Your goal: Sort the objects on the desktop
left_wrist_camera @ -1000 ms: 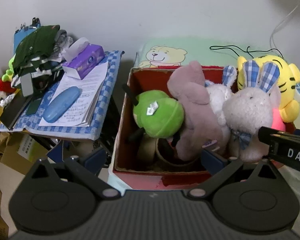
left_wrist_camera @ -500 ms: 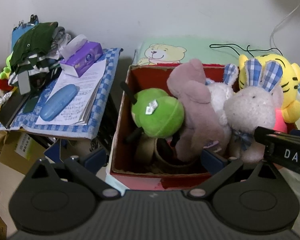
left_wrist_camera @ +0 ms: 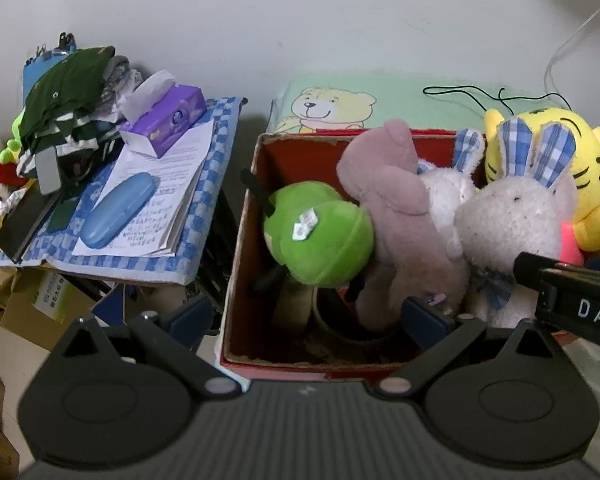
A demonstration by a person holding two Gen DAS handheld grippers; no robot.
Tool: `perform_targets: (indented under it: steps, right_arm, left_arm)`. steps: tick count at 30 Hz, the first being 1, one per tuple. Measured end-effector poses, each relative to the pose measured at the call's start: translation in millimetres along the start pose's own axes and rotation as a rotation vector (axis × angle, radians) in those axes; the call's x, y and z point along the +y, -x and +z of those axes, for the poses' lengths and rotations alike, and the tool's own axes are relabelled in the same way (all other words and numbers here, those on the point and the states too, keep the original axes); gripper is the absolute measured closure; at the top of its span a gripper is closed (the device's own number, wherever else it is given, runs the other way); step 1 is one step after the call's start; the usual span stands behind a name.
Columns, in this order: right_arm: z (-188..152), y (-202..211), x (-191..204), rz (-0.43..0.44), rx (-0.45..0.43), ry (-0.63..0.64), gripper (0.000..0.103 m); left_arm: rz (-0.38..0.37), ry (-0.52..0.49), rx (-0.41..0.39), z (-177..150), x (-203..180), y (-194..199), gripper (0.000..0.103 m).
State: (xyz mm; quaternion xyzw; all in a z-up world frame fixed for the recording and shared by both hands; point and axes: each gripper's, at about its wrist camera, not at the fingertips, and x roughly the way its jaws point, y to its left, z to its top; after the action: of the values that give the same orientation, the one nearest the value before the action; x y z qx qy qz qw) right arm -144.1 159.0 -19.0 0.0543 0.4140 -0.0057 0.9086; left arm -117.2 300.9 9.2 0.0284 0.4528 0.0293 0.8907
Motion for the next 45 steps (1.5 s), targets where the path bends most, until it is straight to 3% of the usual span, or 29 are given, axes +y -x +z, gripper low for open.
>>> perform_targets:
  steps: [26, 45]
  right_arm:
    - [2, 2, -6, 0.01, 0.01, 0.012, 0.032]
    - [-16, 28, -26, 0.02, 0.006, -0.004, 0.032]
  left_arm:
    - [-0.03, -0.032, 0.052, 2, -15, -1, 0.002]
    - [-0.018, -0.064, 0.059, -28, -41, 27, 0.002]
